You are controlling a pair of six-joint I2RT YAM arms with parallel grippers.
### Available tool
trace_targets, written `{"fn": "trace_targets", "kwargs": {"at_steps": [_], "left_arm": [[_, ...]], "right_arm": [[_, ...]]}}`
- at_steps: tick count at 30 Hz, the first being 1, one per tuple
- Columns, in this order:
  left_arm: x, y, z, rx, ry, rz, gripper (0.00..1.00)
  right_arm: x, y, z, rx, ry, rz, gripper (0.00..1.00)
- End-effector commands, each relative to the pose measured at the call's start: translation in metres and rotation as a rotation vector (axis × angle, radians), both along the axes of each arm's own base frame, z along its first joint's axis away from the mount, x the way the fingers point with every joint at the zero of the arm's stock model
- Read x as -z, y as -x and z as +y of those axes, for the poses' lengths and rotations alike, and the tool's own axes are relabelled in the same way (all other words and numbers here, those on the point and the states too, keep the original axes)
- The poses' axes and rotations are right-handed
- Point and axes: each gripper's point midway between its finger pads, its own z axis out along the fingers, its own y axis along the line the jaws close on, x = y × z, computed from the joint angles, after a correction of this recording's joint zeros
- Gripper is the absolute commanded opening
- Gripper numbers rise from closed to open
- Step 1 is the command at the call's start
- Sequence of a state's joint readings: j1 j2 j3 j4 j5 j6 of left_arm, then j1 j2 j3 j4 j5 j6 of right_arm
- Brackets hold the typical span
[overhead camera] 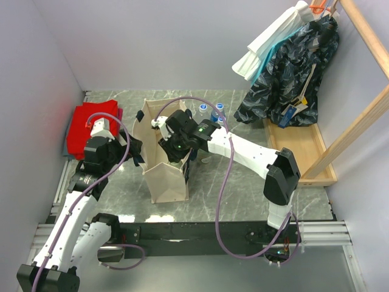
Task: Take the beverage out of the canvas bag
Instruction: Take out the drink from the canvas bag.
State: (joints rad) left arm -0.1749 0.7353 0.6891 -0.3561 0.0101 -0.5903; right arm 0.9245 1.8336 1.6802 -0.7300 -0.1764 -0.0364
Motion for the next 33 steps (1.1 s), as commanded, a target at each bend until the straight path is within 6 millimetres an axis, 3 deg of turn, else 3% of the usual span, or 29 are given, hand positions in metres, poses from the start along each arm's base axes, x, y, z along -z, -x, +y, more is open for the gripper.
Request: {"fn": "trace_targets", "kwargs": {"at_steps": [1, 33], "left_arm": [[-0.02, -0.003, -0.002, 0.015, -0.002, -0.06, 0.96], [-0.02, -0.003, -0.001, 0.01, -0.006, -0.058, 0.97]], "right_arm": [[-0.046, -0.01, -0.003, 0.039, -0.081, -0.105, 0.0], [-0.101, -0.031, 0.006, 0.086, -0.168, -0.252, 0.0]]}}
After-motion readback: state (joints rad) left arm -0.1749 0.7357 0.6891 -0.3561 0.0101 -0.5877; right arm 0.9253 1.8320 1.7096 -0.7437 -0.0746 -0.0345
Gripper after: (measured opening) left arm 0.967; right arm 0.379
